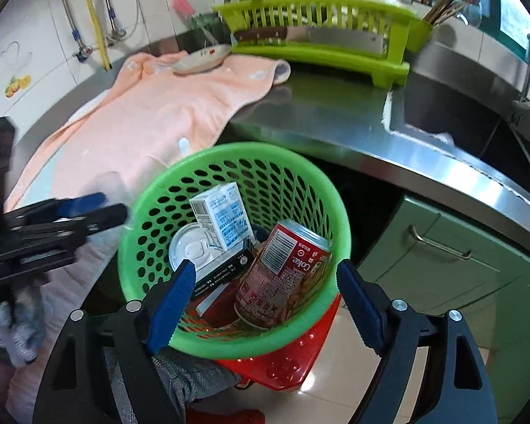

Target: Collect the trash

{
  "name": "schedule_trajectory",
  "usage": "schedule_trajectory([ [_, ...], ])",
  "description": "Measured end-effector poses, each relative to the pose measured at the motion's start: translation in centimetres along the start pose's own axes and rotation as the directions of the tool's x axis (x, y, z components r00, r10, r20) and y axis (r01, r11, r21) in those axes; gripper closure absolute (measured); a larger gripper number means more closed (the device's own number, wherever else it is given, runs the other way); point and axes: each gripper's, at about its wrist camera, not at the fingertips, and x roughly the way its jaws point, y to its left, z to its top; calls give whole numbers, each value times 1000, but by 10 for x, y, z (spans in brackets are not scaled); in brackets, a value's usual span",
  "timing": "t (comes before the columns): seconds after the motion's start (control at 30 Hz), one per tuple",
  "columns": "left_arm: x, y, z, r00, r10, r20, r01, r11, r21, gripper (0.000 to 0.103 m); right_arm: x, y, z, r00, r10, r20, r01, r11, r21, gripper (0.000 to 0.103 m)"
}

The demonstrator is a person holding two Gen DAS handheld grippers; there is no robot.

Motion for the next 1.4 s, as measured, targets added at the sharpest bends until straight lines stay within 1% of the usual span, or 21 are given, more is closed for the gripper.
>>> schedule_trajectory([
  [0.2, 13, -8, 2, 1000, -7, -27, 7, 1000, 7, 40, -16, 0, -12, 999, 32, 40, -33, 999, 38, 21],
  [0.4, 18, -12, -1, 999, -15, -39, 16, 1000, 9, 40, -20, 4, -25, 998, 1, 56, -4, 999, 43, 20],
  [0.47, 18, -12, -2, 999, -23, -41, 23, 1000, 5, 33, -20, 4, -29, 998, 10, 57, -13, 998, 55, 19],
  [0.6, 10, -15, -2, 1000, -17, -18, 18, 1000, 23, 32, -23, 7, -35, 998, 17, 60, -21, 997, 74, 18],
  [0.9, -34, -9, -5, 998, 3, 61, -4, 1000, 20, 21, -36, 23, -41, 996, 22, 91, -30, 996, 88, 15],
  [0.97, -50, -5, -8, 996, 26, 88, -28, 999, 21, 19, -38, 27, -42, 995, 24, 95, -33, 996, 89, 14],
  [1.03, -62, 0, -12, 994, 41, 104, -43, 999, 14, 14, -42, 33, -42, 994, 35, 103, -45, 994, 96, 14],
  [1.13, -83, 11, -18, 988, 69, 135, -69, 998, -5, 13, -46, 42, -42, 993, 35, 110, -46, 994, 95, 14],
  [1.17, -90, 15, -20, 986, 85, 141, -84, 996, -12, 10, -48, 45, -42, 993, 32, 114, -43, 995, 92, 14],
  [1.23, -102, 21, -23, 981, 122, 149, -119, 993, -24, 8, -52, 54, -41, 992, 27, 125, -38, 996, 80, 14],
  [1.33, -123, 30, -32, 966, 188, 176, -186, 982, -31, 5, -56, 64, -39, 991, 27, 133, -38, 996, 78, 14],
  [1.4, -135, 36, -38, 959, 215, 183, -212, 977, -36, 5, -58, 69, -37, 990, 41, 135, -52, 995, 82, 14],
])
